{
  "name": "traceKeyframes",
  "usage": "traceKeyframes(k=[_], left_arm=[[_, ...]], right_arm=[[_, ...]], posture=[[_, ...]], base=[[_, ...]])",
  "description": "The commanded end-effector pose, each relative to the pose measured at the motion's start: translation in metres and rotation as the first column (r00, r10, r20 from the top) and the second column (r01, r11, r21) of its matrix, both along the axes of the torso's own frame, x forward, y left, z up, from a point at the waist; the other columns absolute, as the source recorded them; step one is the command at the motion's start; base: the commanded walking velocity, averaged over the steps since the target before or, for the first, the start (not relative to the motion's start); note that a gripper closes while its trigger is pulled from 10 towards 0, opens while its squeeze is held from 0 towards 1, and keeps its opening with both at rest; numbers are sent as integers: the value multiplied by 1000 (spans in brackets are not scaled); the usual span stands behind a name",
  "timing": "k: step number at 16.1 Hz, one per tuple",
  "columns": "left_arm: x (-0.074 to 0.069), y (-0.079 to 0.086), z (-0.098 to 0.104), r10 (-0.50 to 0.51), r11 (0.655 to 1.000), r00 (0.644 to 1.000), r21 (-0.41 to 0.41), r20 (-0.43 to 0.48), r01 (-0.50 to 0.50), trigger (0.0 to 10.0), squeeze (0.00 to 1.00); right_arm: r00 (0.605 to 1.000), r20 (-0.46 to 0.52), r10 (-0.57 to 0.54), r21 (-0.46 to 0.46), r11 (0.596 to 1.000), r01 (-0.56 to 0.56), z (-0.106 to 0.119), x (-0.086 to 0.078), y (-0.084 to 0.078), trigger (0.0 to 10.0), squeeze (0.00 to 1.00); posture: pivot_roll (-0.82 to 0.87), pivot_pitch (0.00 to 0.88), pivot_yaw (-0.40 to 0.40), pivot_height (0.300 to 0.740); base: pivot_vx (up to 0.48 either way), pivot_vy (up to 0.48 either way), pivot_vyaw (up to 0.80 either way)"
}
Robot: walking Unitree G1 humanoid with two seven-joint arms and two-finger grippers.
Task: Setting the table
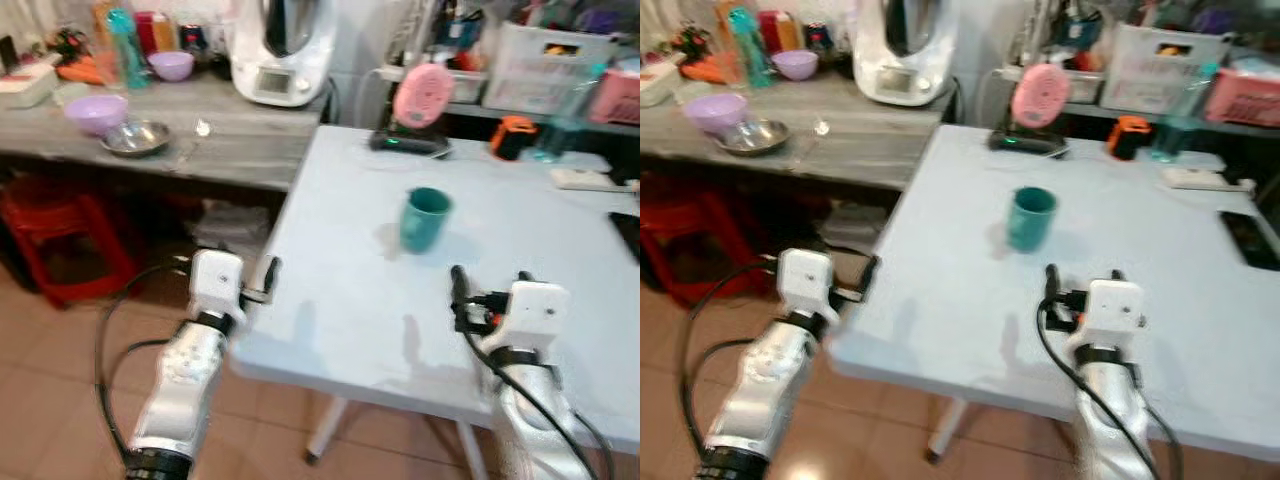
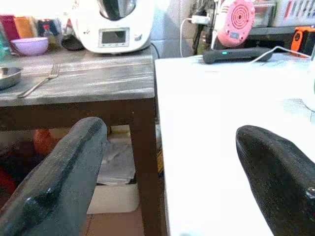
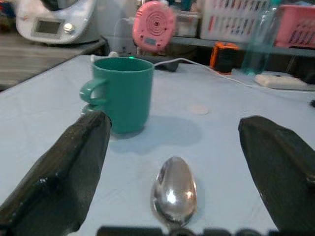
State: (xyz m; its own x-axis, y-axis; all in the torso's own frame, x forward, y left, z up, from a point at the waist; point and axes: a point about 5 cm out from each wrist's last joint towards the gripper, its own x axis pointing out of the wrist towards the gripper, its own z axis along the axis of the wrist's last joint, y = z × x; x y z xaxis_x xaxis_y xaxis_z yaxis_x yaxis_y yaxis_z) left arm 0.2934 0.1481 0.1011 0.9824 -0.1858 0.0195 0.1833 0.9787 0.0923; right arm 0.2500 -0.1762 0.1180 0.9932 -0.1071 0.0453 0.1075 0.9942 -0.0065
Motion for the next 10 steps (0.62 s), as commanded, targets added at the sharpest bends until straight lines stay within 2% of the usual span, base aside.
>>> traceKeyframes(k=[1, 3, 5, 7, 10], left_arm=[[2, 0, 4, -6, 1000, 1000, 0, 13, 6, 10000, 0], [2, -1, 4, -9, 1000, 1000, -1, 13, 9, 10000, 0], [0, -3, 2, -37, 999, 999, -11, -5, 37, 10000, 0], [-7, -8, -1, -172, 985, 985, 4, -17, 172, 10000, 0], [-10, -13, -3, -255, 967, 966, -18, -35, 254, 10000, 0]], right_arm=[[1000, 15, 8, -5, 1000, -8, 4, 4, 2, 10000, 0], [1000, 16, 9, -8, 1000, -9, 5, 6, 2, 10000, 0], [1000, 14, 15, -8, 1000, -15, 6, 10, 4, 10000, 0], [1000, -2, 19, 7, 1000, -19, 5, 14, 6, 10000, 0], [999, -15, 43, 6, 999, -43, 5, 21, 12, 10000, 0]], posture=[[-44, 0, -21, 740], [-44, 0, -21, 740], [-46, 0, -18, 740], [-45, 0, -17, 740], [-45, 0, -17, 740]], base=[[0, -409, 0], [0, -386, 0], [0, 0, 0], [0, 0, 0], [0, 0, 0]])
